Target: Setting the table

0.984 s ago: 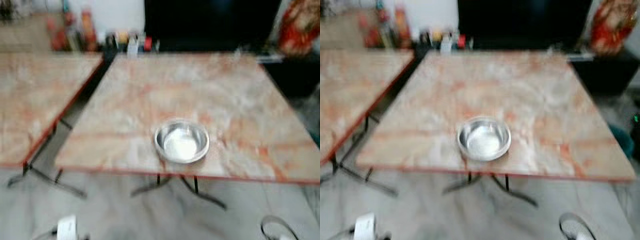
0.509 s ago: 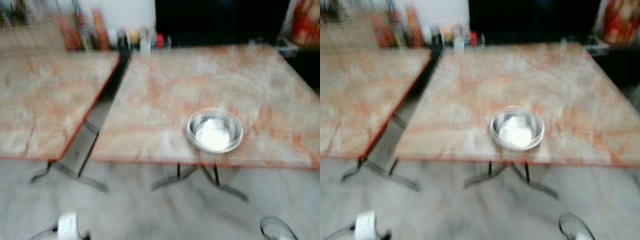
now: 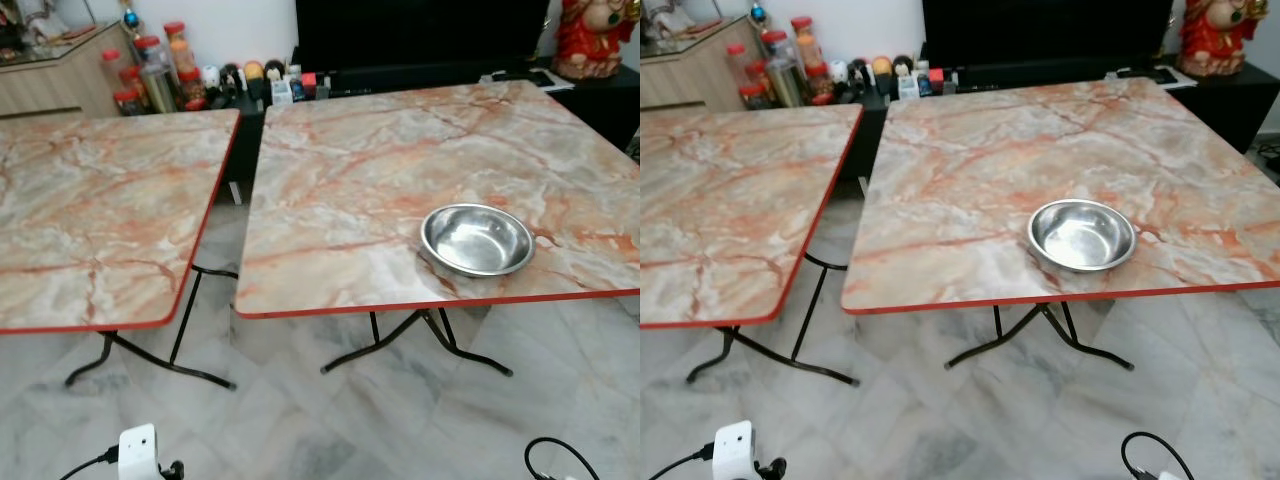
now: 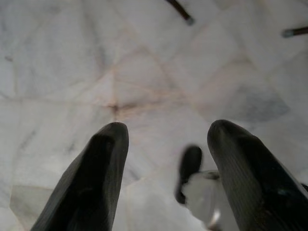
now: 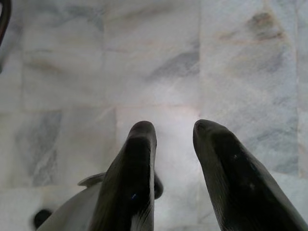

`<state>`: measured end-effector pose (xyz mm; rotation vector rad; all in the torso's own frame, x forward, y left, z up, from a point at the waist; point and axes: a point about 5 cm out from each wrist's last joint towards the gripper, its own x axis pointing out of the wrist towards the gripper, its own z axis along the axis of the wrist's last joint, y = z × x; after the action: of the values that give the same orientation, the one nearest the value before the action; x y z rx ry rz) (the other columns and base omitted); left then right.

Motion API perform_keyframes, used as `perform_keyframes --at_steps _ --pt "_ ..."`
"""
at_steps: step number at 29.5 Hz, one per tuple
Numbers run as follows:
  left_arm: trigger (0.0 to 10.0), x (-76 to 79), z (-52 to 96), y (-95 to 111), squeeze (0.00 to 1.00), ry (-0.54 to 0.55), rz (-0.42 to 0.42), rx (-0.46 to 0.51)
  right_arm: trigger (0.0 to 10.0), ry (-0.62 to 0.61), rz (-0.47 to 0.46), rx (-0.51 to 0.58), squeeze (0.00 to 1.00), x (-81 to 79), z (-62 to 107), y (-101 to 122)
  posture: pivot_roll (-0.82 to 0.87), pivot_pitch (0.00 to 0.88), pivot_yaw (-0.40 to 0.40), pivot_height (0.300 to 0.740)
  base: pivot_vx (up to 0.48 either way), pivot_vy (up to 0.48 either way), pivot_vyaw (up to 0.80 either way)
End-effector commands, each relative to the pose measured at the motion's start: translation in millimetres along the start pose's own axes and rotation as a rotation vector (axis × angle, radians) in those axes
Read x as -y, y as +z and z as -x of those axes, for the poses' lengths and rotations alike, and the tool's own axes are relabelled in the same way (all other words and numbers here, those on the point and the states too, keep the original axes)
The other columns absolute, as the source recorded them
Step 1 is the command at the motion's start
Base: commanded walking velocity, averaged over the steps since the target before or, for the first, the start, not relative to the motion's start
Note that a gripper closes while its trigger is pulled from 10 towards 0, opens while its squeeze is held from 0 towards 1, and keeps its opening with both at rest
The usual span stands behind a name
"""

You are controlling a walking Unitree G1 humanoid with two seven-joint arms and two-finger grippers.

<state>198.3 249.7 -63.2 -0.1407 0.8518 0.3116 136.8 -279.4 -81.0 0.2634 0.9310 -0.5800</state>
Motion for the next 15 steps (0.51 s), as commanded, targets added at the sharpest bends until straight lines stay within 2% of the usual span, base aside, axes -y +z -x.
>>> perform_keyframes --at_steps 1,5,7,15 --pt "10.0 -13.2 2.5 -7.6 0.0 0.038 -0.022 -0.031 10.0 0.014 -0.02 -0.008 0.0 -7.0 0.3 -4.1 0.0 0.079 0.054 0.74 0.0 0.48 0.0" --pt "10.0 -13.1 2.5 -7.6 0.0 0.038 -0.021 -0.031 10.0 0.014 -0.02 -0.011 0.0 -7.0 0.3 -4.3 0.0 0.079 0.054 0.74 0.0 0.48 0.0" --pt "10.0 -13.1 2.5 -7.5 0.0 0.038 -0.021 -0.031 10.0 0.014 -0.026 -0.014 0.0 -7.1 0.3 -4.6 0.0 0.079 0.054 0.74 0.0 0.48 -0.8" --pt "10.0 -13.3 2.4 -7.5 0.0 0.041 -0.026 -0.033 10.0 0.015 -0.023 -0.007 0.0 -7.6 0.3 -4.1 0.0 0.07 0.06 0.74 0.0 0.48 0.0"
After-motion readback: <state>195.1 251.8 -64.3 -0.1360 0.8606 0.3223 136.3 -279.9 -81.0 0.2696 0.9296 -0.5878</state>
